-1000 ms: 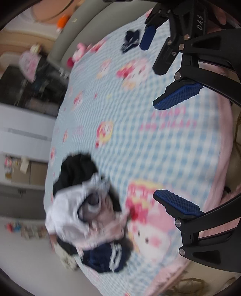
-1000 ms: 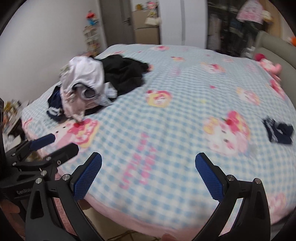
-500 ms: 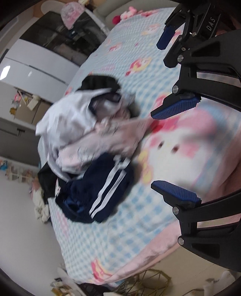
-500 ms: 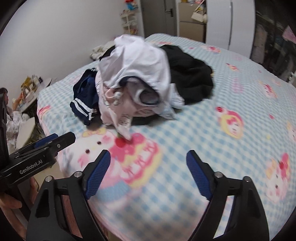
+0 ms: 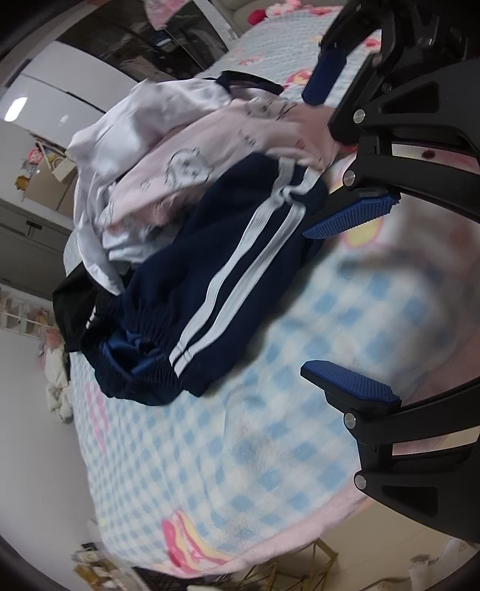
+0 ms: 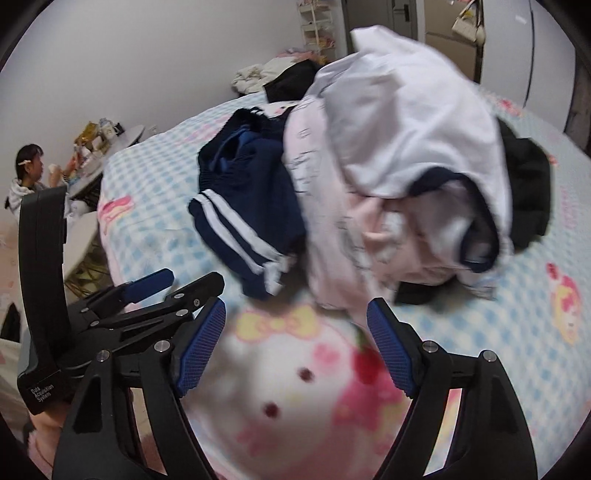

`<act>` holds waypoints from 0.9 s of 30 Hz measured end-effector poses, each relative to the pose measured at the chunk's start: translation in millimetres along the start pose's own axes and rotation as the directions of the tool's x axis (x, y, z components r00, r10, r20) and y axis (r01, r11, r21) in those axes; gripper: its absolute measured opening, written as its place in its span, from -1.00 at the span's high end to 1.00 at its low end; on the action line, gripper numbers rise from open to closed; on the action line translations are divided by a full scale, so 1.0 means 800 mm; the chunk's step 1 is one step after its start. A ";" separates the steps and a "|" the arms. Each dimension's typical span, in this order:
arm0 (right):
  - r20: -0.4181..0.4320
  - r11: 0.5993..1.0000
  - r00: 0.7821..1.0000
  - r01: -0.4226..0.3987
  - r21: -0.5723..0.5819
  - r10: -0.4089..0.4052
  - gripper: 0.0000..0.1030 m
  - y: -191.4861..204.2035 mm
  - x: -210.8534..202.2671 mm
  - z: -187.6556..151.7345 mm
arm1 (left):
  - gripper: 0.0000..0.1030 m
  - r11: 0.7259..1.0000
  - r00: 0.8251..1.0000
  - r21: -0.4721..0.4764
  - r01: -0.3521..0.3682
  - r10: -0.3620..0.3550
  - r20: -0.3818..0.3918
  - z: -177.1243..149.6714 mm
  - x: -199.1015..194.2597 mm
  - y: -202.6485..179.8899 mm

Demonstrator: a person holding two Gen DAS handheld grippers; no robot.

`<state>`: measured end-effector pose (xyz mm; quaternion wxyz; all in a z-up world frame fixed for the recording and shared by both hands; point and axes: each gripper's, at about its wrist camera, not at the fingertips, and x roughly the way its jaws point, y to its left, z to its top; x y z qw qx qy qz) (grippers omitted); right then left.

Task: Fold clothes
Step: 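Grasp the navy striped track pants with both grippers together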

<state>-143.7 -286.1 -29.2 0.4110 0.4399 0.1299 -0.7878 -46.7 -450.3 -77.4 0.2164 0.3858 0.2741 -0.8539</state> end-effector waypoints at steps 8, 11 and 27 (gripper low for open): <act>-0.072 0.997 0.996 -0.045 0.062 0.049 -0.14 0.001 0.072 0.023 | -0.36 0.985 0.987 -0.085 0.148 -0.153 -0.048 0.034 0.054 0.028; -0.069 0.999 0.997 -0.031 0.042 0.034 0.27 0.006 0.077 0.023 | -0.22 0.986 0.984 -0.078 0.150 -0.156 -0.084 0.046 0.081 0.021; 0.040 0.995 0.998 0.054 -0.083 -0.051 0.85 0.023 0.028 0.006 | 0.79 0.976 0.977 0.095 0.198 -0.189 -0.094 0.024 0.035 -0.069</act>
